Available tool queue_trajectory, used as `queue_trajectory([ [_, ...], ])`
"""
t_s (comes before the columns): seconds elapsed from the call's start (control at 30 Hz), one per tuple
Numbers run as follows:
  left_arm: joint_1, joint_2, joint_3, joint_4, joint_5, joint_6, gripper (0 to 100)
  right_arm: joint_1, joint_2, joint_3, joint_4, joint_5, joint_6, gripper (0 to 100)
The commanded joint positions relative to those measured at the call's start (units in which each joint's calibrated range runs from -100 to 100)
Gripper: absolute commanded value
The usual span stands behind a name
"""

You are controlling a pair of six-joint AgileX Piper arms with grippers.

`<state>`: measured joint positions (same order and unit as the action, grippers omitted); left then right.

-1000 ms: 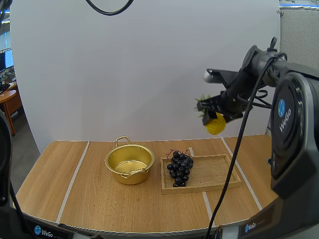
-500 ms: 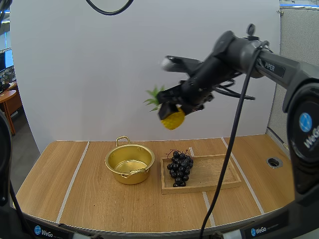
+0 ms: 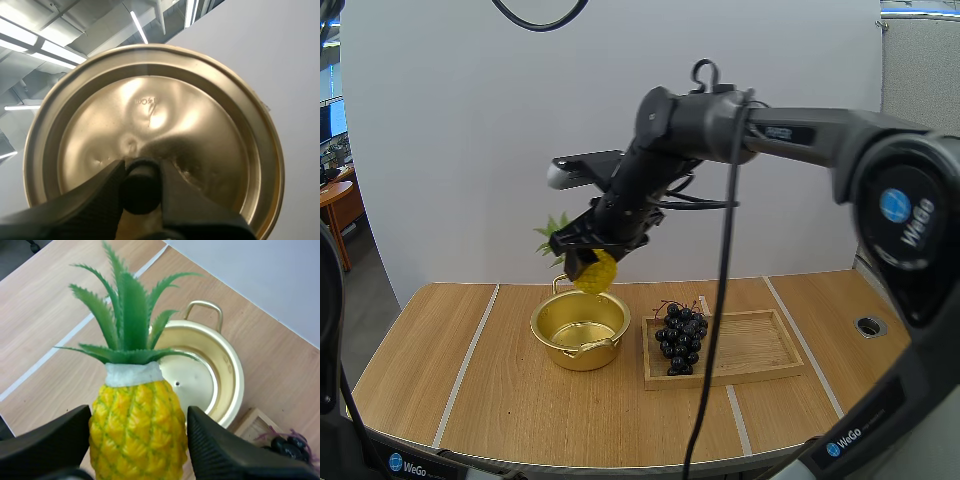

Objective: Open the pot, put the pineapple inside, and close it

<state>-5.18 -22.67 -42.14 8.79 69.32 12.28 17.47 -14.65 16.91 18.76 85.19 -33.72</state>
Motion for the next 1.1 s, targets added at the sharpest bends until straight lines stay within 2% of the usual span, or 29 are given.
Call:
queue_trajectory([
  [0.0, -0.11, -0.29, -0.48, 0.26, -1.79, -0.59, 0, 1.51, 3.49, -3.24, -0.31, -0.65, 0.21, 0],
  [0.27, -0.11, -0.29, -0.48, 0.26, -1.79, -0.59, 0, 2.63, 8.85, -3.52, -0.91, -3.28, 0.1, 0],
  [0.47, -0.11, -0.29, -0.48, 0.26, -1.79, -0.59, 0, 2.63, 12.18, -3.52, -4.94, -5.35, 0.25, 0],
  [0.73, -0.11, -0.29, -0.48, 0.26, -1.79, -0.59, 0, 2.55, 14.72, -3.52, -10.86, -6.99, 3.6, 0],
  [1.07, -0.11, -0.29, -0.48, 0.26, -1.79, -0.59, 0, 1.88, 20.33, -3.52, -10.58, -10.98, 3.6, 0],
])
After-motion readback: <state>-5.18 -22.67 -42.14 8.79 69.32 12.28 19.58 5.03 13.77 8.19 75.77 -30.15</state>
